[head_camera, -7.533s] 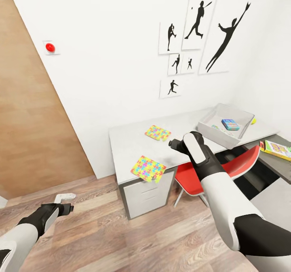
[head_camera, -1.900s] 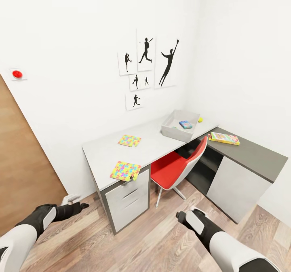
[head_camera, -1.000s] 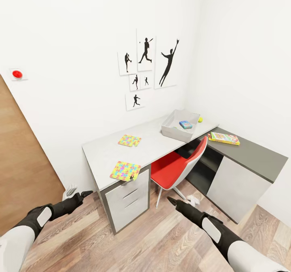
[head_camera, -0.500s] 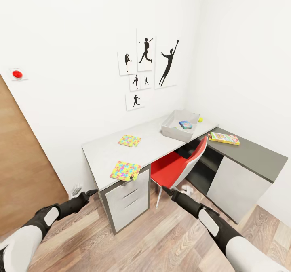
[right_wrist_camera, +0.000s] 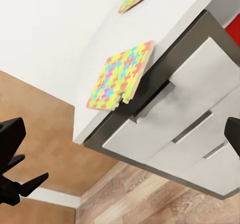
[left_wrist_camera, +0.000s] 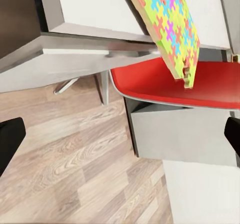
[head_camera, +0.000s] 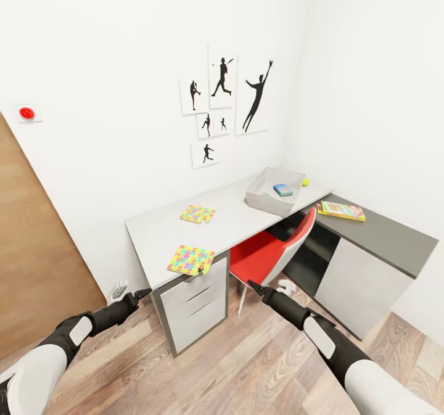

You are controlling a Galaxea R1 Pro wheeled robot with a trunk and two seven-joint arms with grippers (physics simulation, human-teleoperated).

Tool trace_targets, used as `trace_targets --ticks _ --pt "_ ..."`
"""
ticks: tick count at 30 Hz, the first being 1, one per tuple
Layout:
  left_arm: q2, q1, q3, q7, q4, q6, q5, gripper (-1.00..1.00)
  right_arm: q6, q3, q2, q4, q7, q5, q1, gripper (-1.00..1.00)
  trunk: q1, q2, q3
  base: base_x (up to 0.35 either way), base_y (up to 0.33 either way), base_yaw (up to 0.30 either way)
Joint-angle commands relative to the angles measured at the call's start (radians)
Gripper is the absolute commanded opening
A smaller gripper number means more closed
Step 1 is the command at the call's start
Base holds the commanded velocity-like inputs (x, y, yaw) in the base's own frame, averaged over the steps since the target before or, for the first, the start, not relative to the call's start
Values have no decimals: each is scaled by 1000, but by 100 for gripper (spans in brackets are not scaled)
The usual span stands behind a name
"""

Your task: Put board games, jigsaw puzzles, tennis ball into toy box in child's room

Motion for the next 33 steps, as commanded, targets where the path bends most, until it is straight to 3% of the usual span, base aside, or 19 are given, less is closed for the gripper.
trace_targets --ticks 1,9,19,33 --pt "0 -1 2 -1 0 9 6 100 6 2 -2 0 1 -10 -1 100 0 -2 -2 -152 -106 17" --pt "-3 -1 10 1 0 7 7 100 6 -1 -1 -1 2 -10 -1 100 0 -2 2 -111 -105 127" --pt "-6 -1 73 10 0 6 6 100 4 -1 2 -1 3 -10 -1 100 0 -2 3 18 -10 59" --pt "-18 -1 80 3 0 4 4 100 1 0 3 -1 4 -10 -1 100 0 -2 3 118 0 92"
